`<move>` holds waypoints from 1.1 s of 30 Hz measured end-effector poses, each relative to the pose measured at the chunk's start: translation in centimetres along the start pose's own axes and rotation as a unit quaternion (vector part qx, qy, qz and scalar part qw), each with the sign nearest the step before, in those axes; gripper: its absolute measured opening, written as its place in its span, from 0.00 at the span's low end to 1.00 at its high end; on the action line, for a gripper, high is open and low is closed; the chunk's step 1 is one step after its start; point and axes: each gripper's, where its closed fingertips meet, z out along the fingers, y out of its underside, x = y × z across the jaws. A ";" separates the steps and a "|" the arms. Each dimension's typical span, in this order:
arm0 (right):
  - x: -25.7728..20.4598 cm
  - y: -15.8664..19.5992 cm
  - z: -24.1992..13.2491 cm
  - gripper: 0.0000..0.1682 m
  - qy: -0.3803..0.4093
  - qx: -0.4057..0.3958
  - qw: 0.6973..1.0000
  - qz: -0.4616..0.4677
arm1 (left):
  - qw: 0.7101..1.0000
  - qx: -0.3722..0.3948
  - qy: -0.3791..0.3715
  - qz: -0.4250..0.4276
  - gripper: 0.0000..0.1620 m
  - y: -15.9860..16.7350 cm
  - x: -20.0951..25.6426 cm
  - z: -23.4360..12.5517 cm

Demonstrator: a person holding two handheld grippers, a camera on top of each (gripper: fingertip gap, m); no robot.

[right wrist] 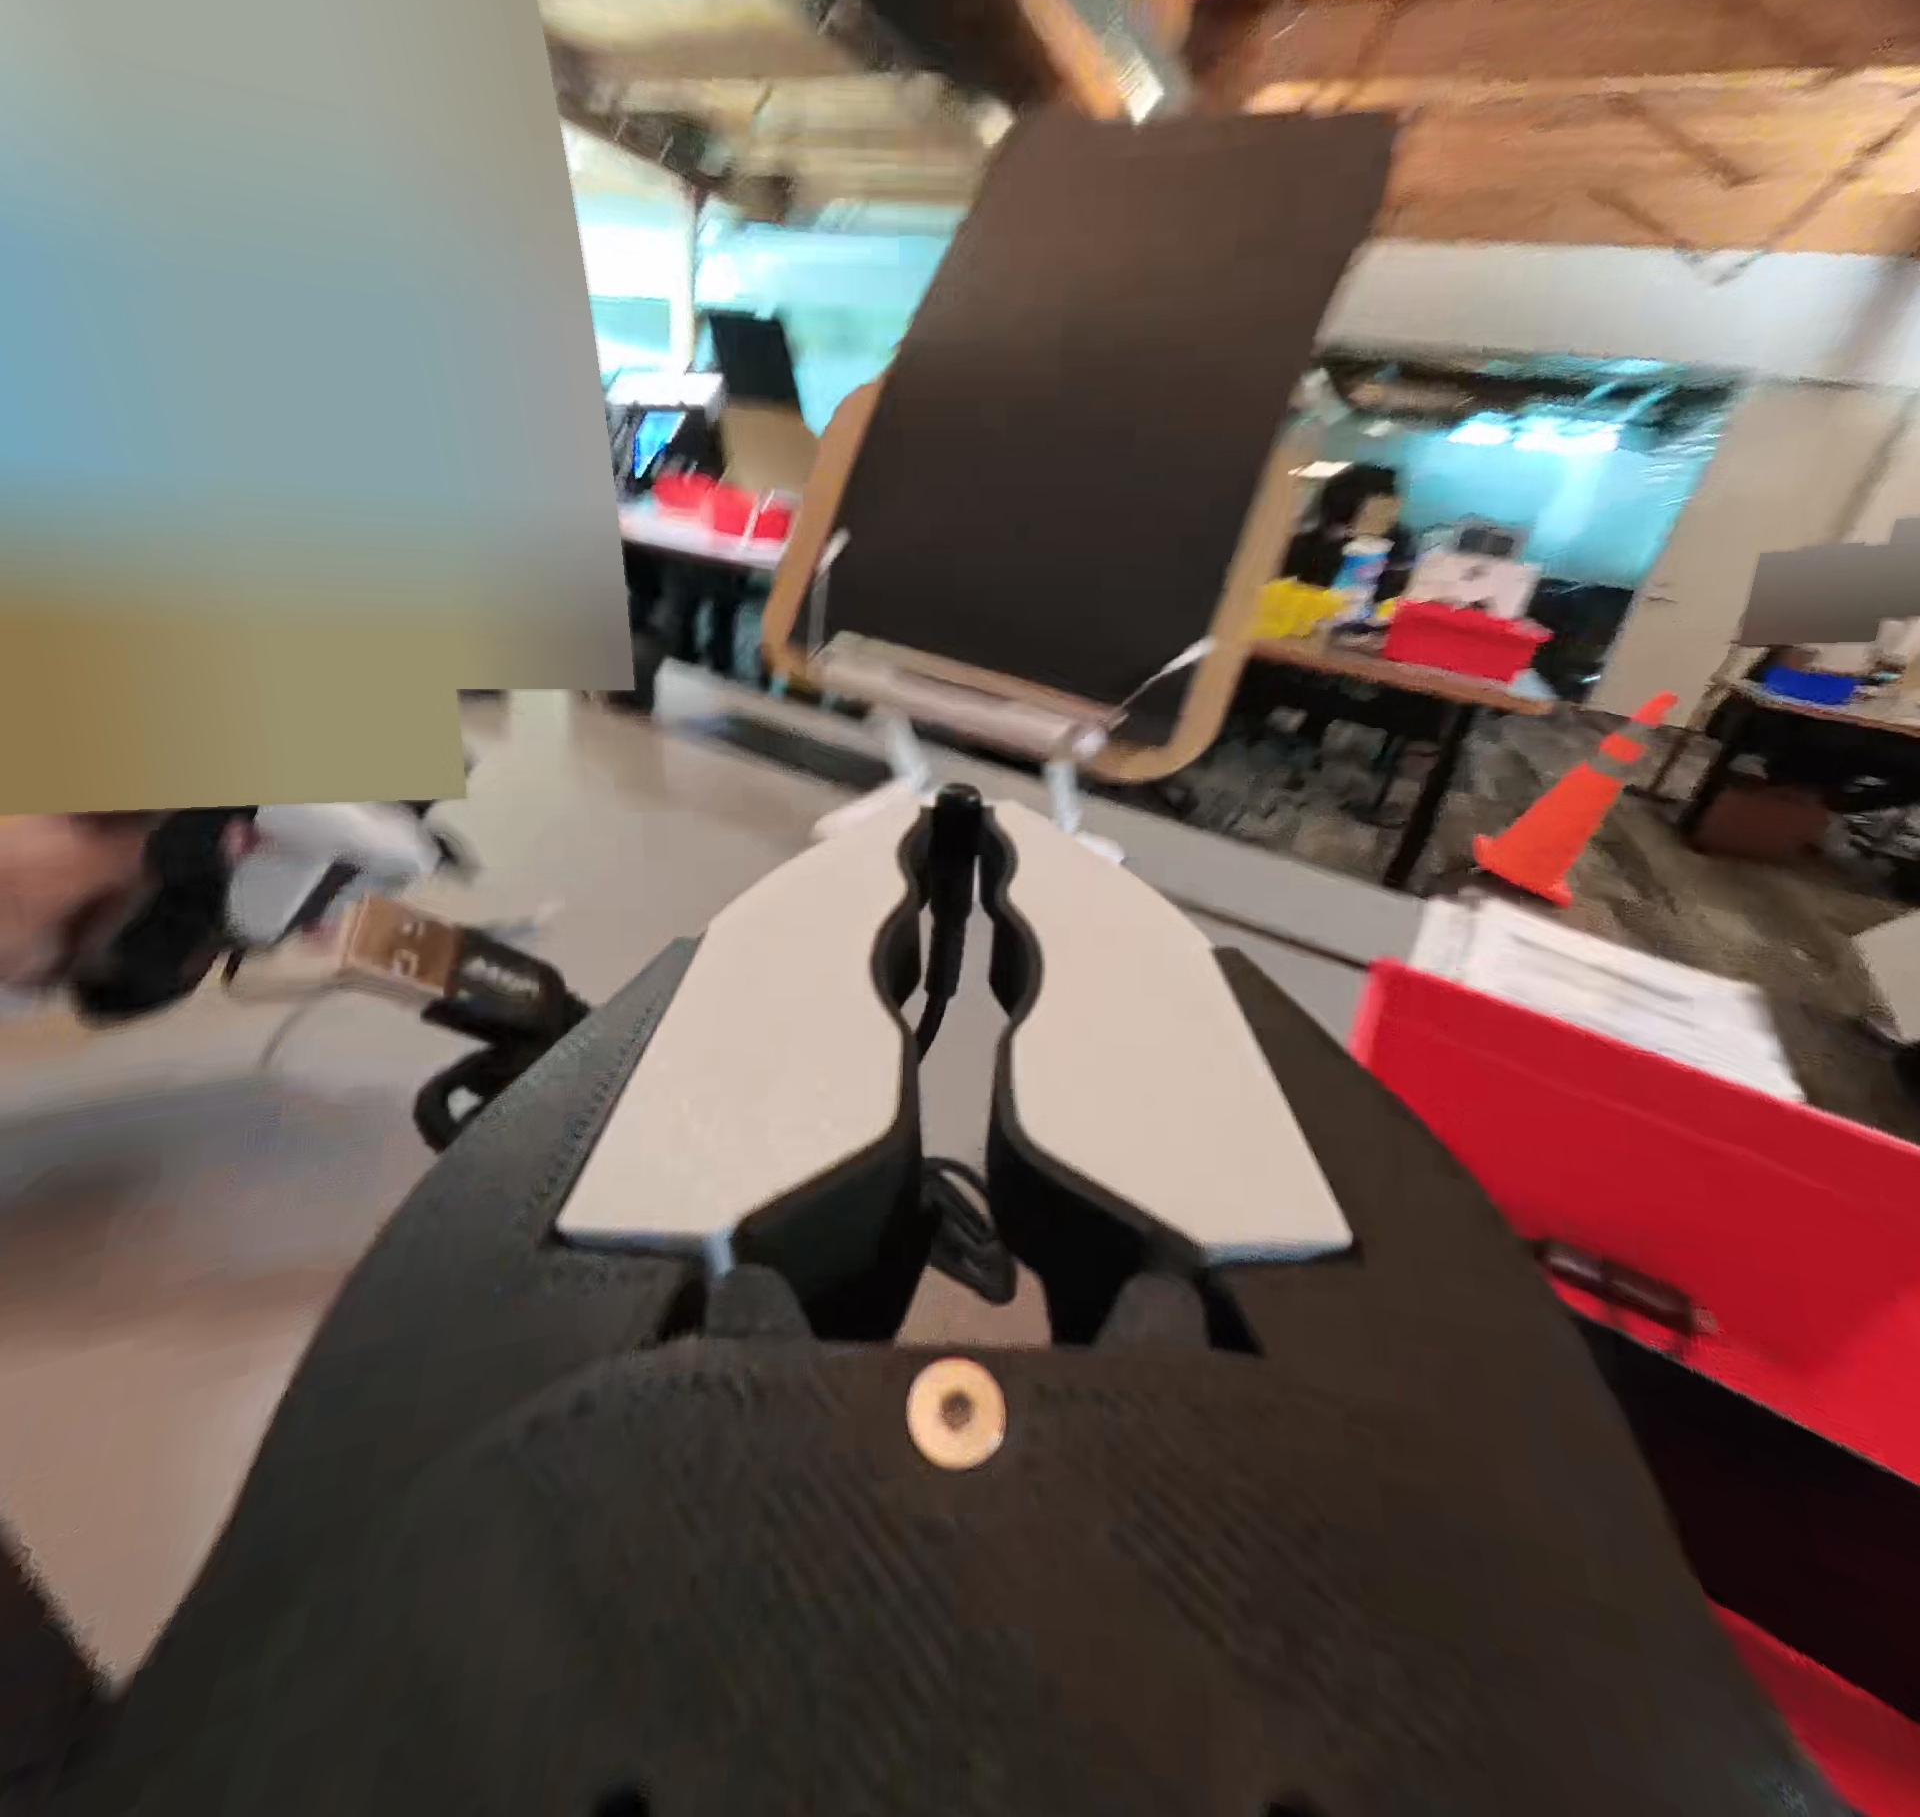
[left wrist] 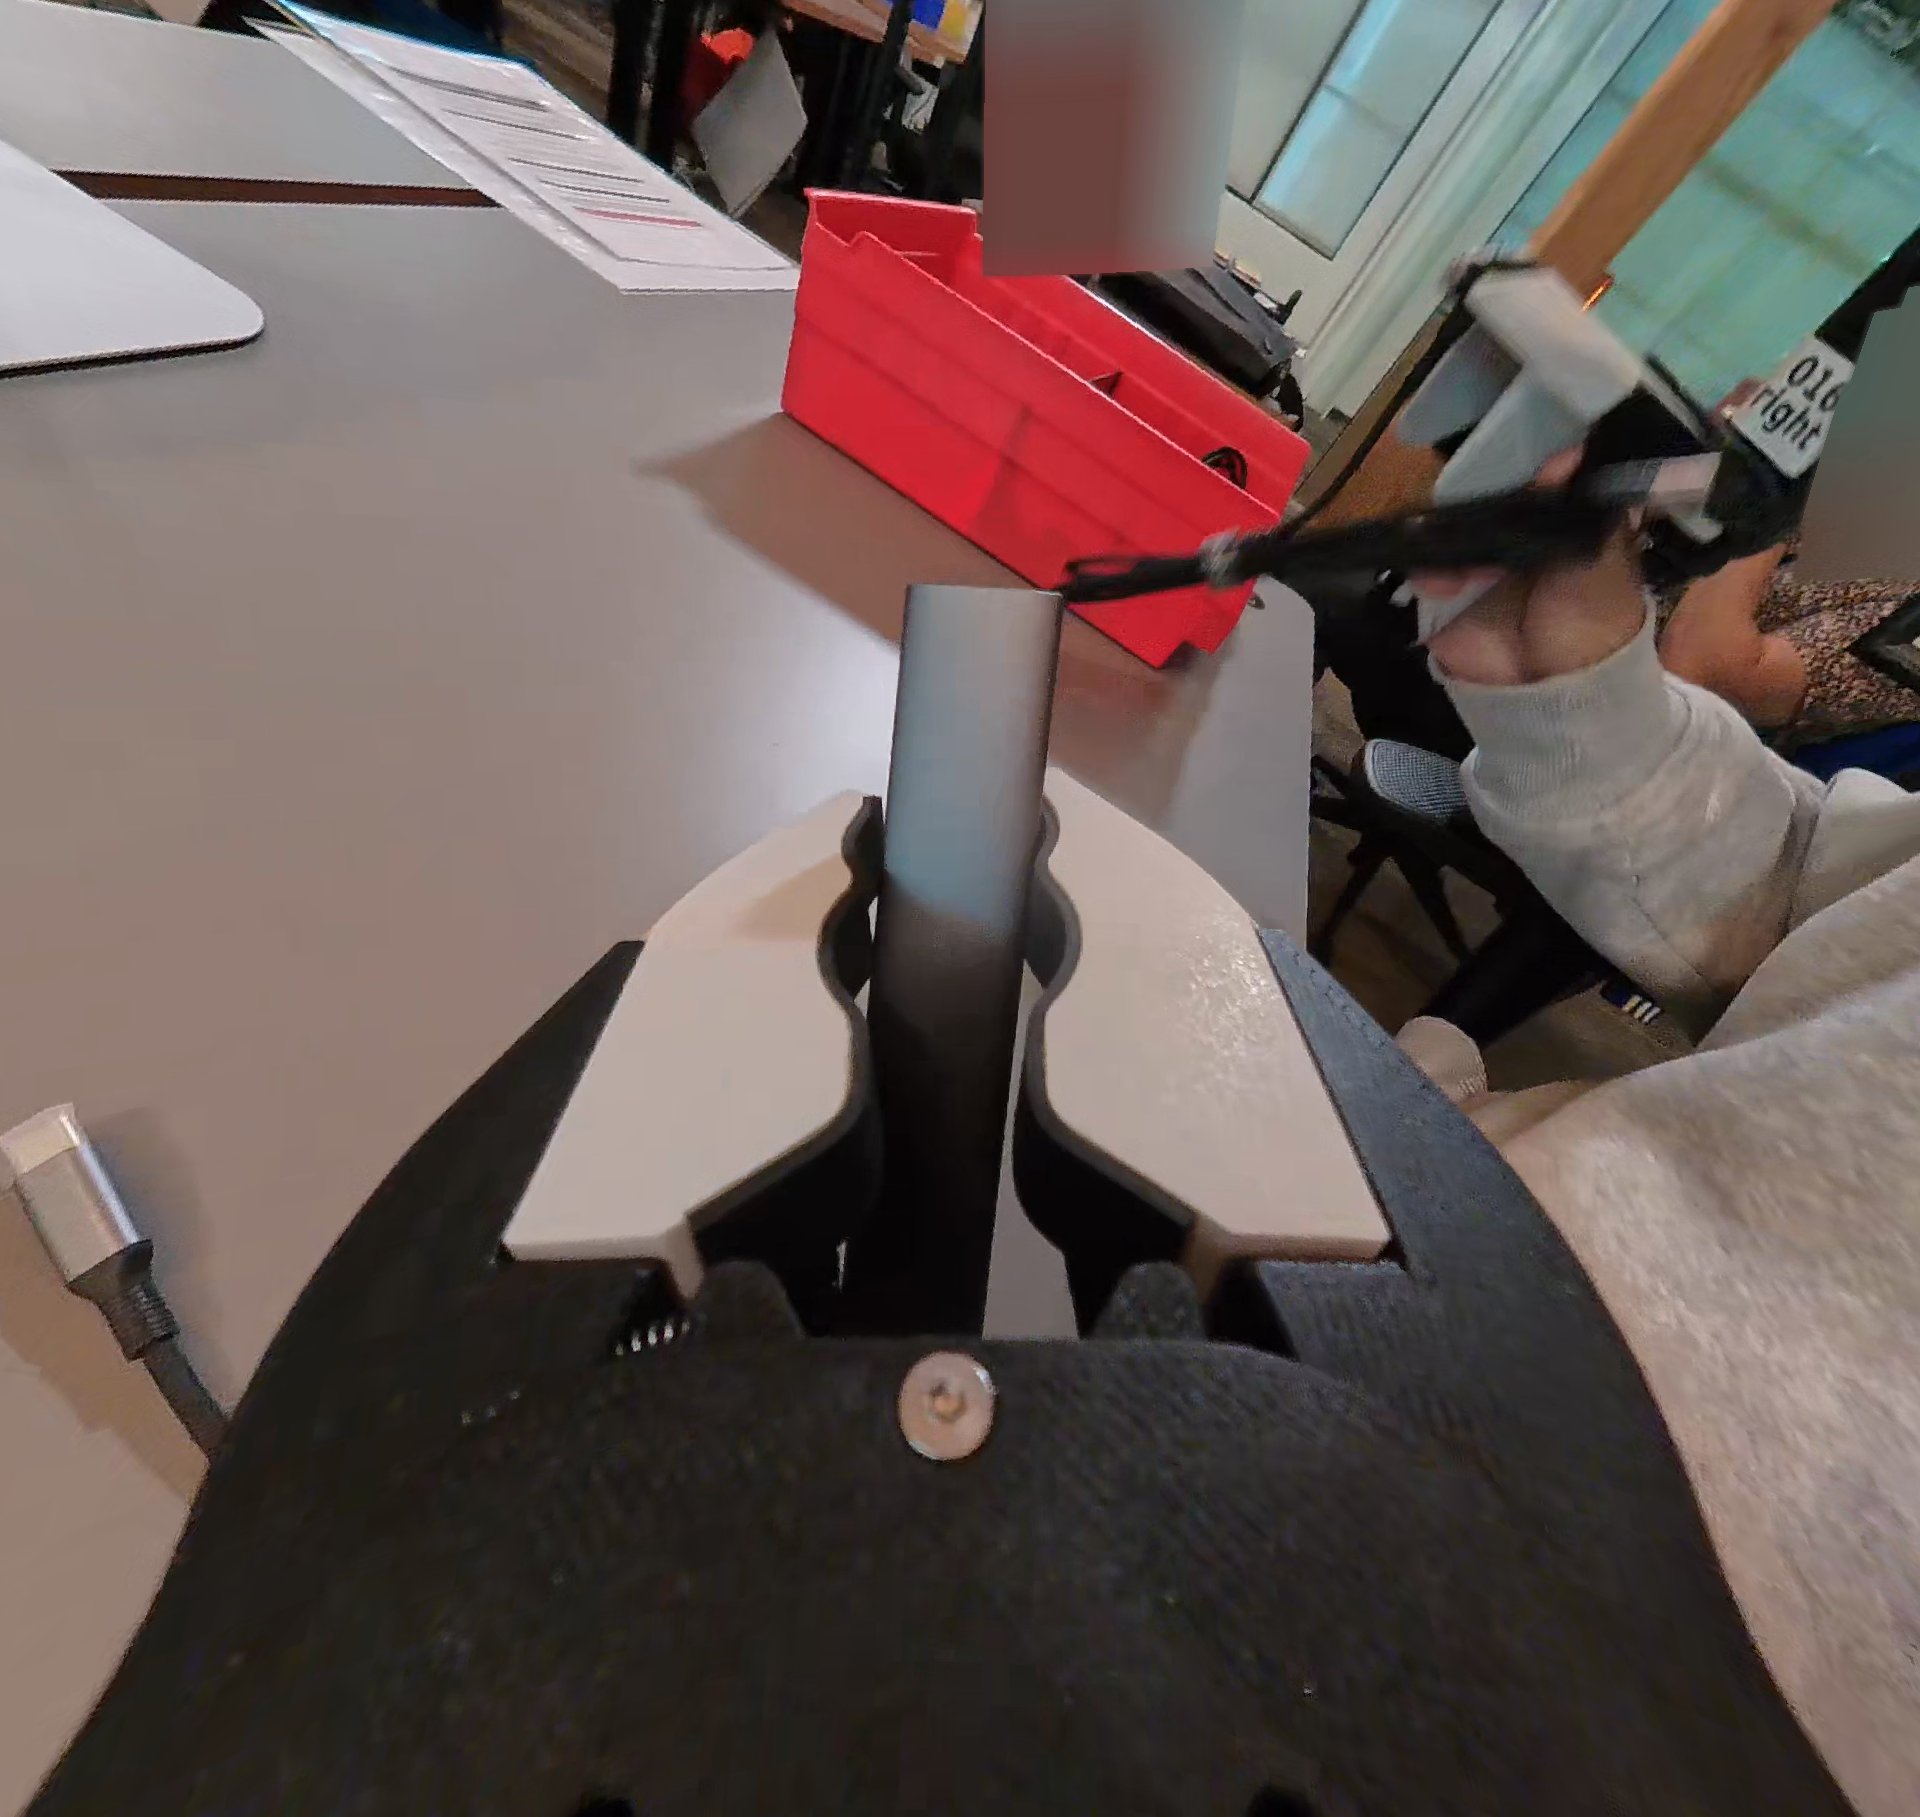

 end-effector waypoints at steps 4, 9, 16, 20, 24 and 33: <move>9.5 -5.9 -5.8 0.05 0.127 0.118 0.983 0.064 | 1.000 0.013 0.002 -0.005 0.16 -0.2 0.1 0.1; 15.2 -6.2 -10.7 0.05 0.252 0.123 0.960 -0.015 | 1.000 -0.002 0.010 -0.004 0.16 0.4 0.8 1.3; 17.6 3.0 -6.9 0.06 0.288 -0.036 0.950 -0.116 | 0.999 -0.014 0.029 0.005 0.16 1.0 2.4 2.3; 17.7 8.0 -5.2 0.32 0.259 -0.151 0.950 -0.092 | 0.999 -0.016 0.032 0.014 0.16 1.0 2.9 2.4; 17.0 7.4 -5.6 0.36 0.256 -0.144 0.954 -0.059 | 0.999 -0.017 0.031 0.021 0.16 1.2 3.0 2.4; 7.8 1.4 -2.7 0.26 0.125 0.009 0.992 -0.025 | 0.997 0.015 0.080 -0.003 0.16 0.3 4.6 2.4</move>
